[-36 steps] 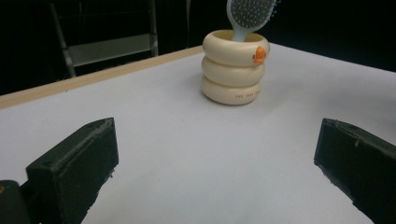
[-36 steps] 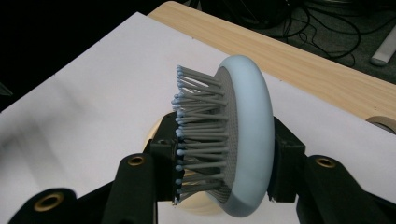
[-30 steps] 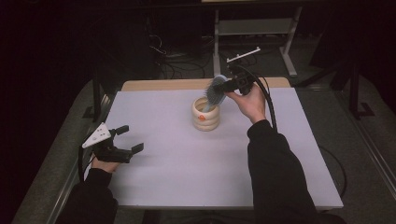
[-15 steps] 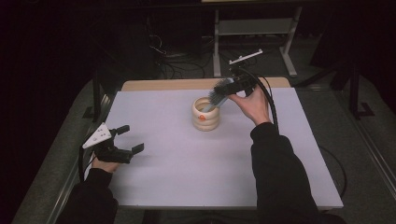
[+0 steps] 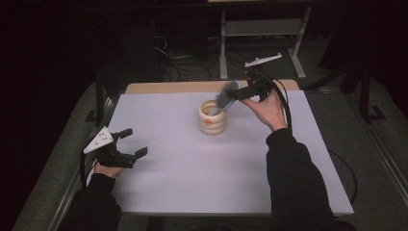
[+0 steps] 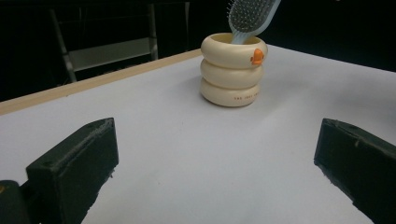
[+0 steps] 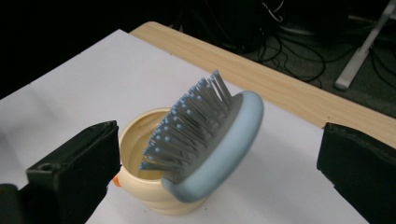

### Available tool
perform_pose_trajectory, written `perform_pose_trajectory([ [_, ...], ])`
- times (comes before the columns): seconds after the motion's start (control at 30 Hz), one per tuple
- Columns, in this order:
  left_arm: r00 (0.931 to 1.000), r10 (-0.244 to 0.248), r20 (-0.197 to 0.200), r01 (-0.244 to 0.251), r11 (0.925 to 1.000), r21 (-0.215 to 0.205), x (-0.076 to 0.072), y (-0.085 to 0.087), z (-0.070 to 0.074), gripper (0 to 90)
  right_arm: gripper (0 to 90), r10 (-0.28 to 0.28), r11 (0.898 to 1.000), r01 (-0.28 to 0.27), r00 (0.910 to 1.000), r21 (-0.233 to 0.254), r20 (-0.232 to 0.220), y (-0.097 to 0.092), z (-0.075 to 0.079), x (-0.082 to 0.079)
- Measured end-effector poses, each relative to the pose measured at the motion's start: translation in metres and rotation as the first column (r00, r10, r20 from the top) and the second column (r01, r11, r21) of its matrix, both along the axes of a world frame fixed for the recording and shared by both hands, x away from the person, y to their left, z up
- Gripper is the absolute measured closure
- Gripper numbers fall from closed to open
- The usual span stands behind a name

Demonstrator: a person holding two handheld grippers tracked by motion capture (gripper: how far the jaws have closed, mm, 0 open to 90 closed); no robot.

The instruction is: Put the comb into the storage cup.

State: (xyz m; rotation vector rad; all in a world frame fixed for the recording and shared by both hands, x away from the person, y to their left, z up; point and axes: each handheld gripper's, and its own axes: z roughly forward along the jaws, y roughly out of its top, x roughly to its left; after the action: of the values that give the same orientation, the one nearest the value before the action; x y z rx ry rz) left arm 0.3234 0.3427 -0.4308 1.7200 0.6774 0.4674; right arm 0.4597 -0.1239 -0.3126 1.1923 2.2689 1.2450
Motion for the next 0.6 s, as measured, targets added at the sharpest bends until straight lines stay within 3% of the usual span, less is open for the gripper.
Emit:
perform_pose_trajectory([
  [0.2,1.0000,-0.007,-0.003,0.007,1.0000,-0.002,0.000,0.000,0.000,0.0,0.0,0.022,0.999,-0.023,0.9993,0.024,0.030,-0.012,0.001,-0.008],
  [0.37,1.0000,-0.004,-0.008,0.003,0.9999,-0.012,0.000,-0.001,0.000,0.0,0.0,0.020,0.998,-0.021,0.9996,0.064,0.018,-0.022,0.001,-0.013],
  [0.6,0.9999,-0.004,-0.015,0.004,1.0000,-0.007,0.001,-0.001,-0.001,0.0,0.0,0.006,0.998,-0.009,0.9986,0.070,0.052,-0.034,0.000,-0.023],
])
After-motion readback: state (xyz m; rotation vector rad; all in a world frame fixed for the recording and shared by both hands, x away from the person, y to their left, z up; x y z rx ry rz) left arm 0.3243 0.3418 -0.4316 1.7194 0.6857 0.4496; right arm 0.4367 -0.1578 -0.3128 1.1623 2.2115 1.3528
